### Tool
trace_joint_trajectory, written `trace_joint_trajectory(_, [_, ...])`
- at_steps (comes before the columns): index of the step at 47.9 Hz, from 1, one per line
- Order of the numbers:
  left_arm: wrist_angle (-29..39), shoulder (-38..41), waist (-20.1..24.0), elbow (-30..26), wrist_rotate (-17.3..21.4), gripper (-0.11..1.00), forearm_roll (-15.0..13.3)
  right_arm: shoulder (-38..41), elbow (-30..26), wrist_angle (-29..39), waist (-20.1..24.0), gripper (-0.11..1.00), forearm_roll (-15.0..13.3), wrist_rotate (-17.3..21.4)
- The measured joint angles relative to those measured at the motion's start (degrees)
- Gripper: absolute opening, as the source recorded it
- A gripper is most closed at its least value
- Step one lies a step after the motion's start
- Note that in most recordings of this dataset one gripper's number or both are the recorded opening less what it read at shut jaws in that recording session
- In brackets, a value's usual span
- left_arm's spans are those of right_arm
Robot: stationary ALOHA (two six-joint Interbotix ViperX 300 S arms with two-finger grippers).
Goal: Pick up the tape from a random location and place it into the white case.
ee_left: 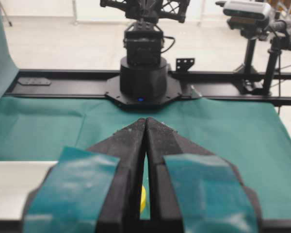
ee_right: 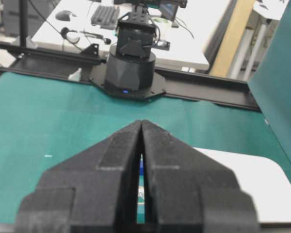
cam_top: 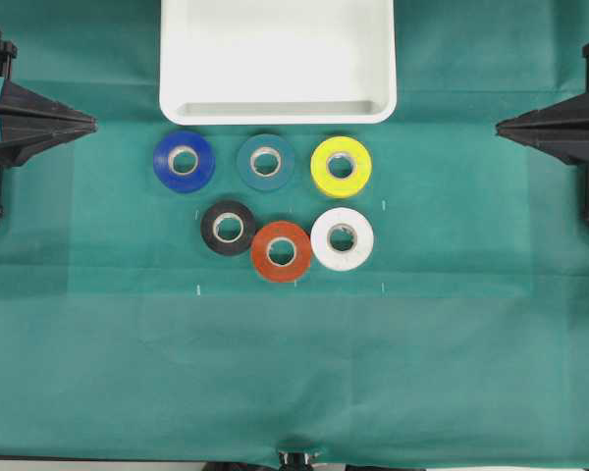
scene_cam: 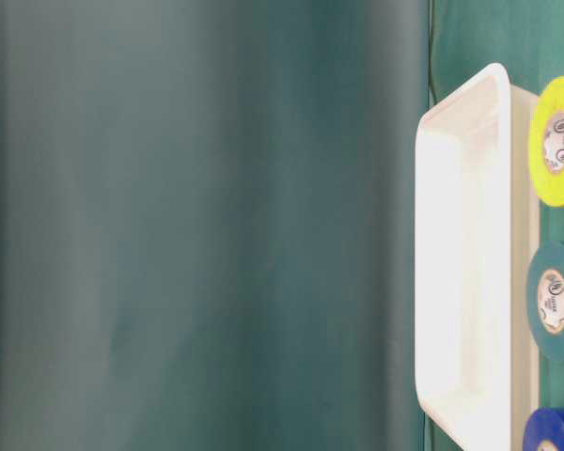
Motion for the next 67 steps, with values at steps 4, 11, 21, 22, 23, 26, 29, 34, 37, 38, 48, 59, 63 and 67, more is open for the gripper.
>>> trace_joint_trajectory(4, [0.7,0.0,0.0,0.0,0.09,0.01,0.0,0.18,-0.09,0.26,0.0,0.0,0.09,0.09])
trace_joint_trajectory(11, [1.05,0.0,0.09,0.0,0.09,0.02,0.0,0.53,-0.26,0.97,-0.09,0.0,0.09,0.18])
trace_joint_trajectory(21, [1.93,0.0,0.0,0.0,0.09,0.02,0.0,0.79,-0.35,1.58,-0.35,0.0,0.09,0.18])
trace_joint_trajectory(22, [1.93,0.0,0.0,0.0,0.18,0.01,-0.09,0.79,-0.35,1.67,-0.26,0.0,0.18,0.18])
trace_joint_trajectory(23, [2.02,0.0,0.0,0.0,0.18,0.02,0.0,0.7,-0.44,1.85,-0.35,0.0,0.18,0.18])
trace_joint_trajectory(26, [2.02,0.0,0.0,0.0,0.09,0.02,0.0,0.79,-0.62,2.11,-0.35,0.0,0.18,0.18])
trace_joint_trajectory(29, [2.2,0.0,0.09,0.0,0.18,0.02,0.0,0.79,-0.7,2.46,-0.35,0.0,0.18,0.18])
trace_joint_trajectory(34, [2.72,0.0,0.0,0.0,0.09,0.02,0.0,0.79,-0.97,2.72,-0.35,0.0,0.09,0.18])
trace_joint_trajectory(37, [2.99,0.0,0.0,0.0,0.09,0.02,0.0,0.79,-1.14,2.81,-0.35,0.0,0.09,0.18])
trace_joint_trajectory(38, [3.08,0.0,0.0,0.0,0.09,0.02,0.0,0.79,-1.14,2.9,-0.35,0.0,0.09,0.18])
trace_joint_trajectory(48, [3.52,0.0,0.0,0.0,0.0,0.08,-0.09,0.79,-1.14,3.16,-0.35,0.0,0.09,0.18])
trace_joint_trajectory(59, [4.22,0.09,0.0,0.0,-0.18,0.7,-0.09,0.7,-1.32,3.08,-0.35,0.0,0.09,0.09])
trace_joint_trajectory(63, [4.31,0.09,0.0,0.0,-0.26,0.91,-0.09,0.79,-1.41,3.08,-0.35,0.0,0.09,0.09])
trace_joint_trajectory(67, [4.39,0.09,0.0,0.0,-0.18,0.99,-0.09,0.79,-1.49,3.16,-0.35,0.0,0.09,0.09])
